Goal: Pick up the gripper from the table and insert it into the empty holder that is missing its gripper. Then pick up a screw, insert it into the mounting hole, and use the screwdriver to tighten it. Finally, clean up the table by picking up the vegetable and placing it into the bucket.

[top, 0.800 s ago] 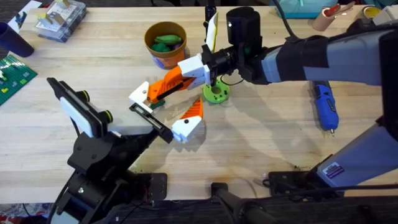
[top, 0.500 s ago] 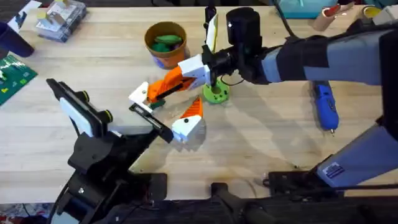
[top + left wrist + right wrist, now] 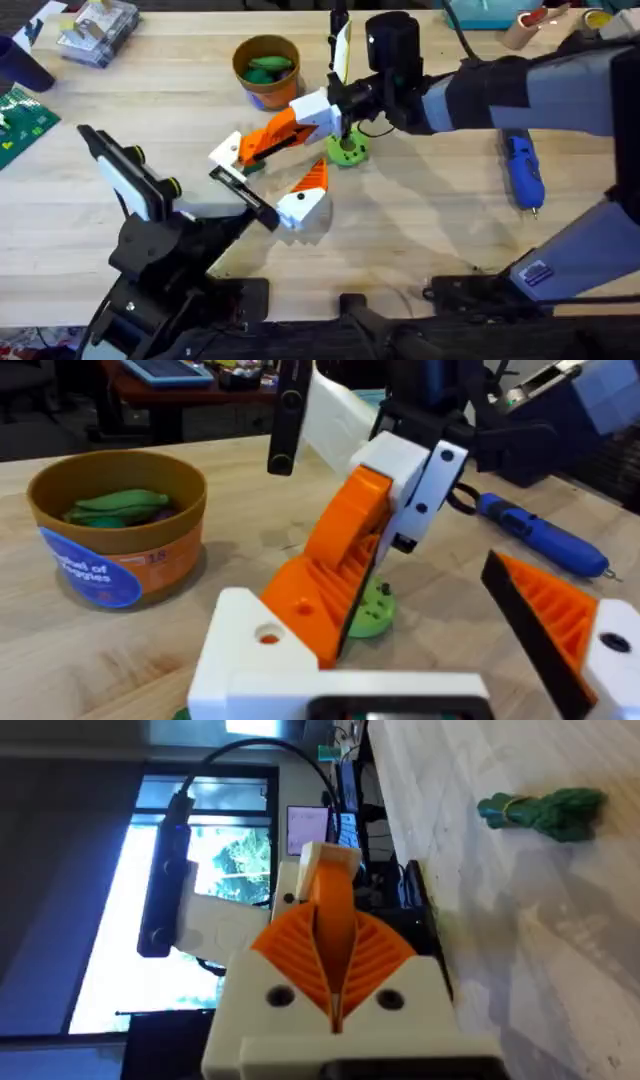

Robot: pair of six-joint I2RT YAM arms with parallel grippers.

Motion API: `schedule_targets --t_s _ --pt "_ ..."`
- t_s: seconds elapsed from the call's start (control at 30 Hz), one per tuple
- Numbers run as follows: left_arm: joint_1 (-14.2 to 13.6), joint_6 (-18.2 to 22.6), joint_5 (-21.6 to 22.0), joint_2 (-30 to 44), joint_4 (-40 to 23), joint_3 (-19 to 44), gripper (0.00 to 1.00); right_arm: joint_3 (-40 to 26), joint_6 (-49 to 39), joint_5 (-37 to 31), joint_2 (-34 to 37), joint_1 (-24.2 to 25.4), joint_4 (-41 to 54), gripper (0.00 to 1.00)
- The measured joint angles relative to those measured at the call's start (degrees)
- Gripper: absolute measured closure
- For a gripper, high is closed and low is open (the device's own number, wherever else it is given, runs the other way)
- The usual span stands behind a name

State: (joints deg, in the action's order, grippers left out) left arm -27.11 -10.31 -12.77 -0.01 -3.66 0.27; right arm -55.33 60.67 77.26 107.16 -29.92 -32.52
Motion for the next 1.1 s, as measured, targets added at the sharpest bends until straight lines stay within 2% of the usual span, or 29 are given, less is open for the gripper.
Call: schedule_targets --t_s 0.47,0.87,1.1 --pt "0.9 0.2 -6.0 0.0 0.4 0.0 0.006 0.0 -1.2 3.4 0.0 0.9 1.6 0.992" --pt "1.0 0.6 -14.4 0.0 0.7 0.0 0.006 0.3 -1.1 4.0 0.0 1.3 2.1 0.992" --pt "1.0 0.6 -15.4 0.0 0.7 0.0 0.006 0.3 -1.1 4.1 0.0 0.0 2.1 0.992"
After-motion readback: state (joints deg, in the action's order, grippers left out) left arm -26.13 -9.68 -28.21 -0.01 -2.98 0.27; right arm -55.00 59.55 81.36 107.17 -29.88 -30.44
